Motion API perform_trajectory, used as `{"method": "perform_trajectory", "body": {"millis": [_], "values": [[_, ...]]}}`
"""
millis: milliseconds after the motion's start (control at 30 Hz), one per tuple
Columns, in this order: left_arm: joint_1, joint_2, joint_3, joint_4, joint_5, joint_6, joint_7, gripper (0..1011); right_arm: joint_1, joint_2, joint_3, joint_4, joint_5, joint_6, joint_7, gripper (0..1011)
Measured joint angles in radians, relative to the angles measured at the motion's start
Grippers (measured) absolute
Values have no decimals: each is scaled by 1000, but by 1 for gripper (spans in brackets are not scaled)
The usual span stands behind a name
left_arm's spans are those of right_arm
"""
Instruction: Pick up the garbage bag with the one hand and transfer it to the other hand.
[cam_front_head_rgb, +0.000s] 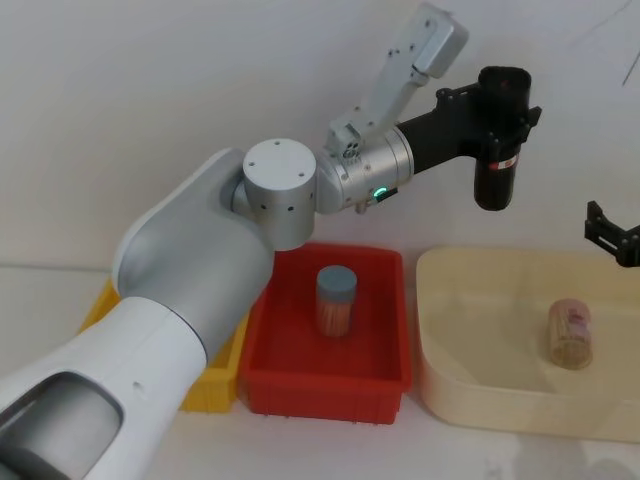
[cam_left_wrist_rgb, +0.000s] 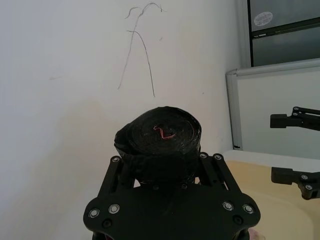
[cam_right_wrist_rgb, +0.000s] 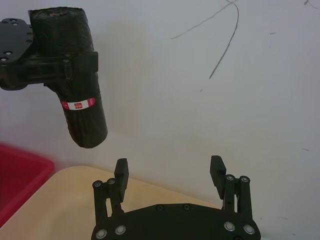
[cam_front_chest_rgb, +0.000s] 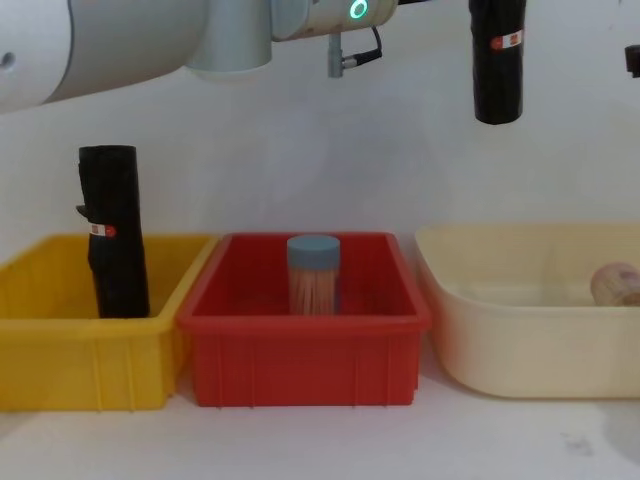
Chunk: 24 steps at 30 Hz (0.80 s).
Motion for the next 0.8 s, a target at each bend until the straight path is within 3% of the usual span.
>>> {"method": "perform_trajectory", "body": {"millis": [800], "values": [[-16, -16, 4, 36, -4, -13, -11, 499, -3, 3, 4, 0, 0, 2, 1, 1005]]}}
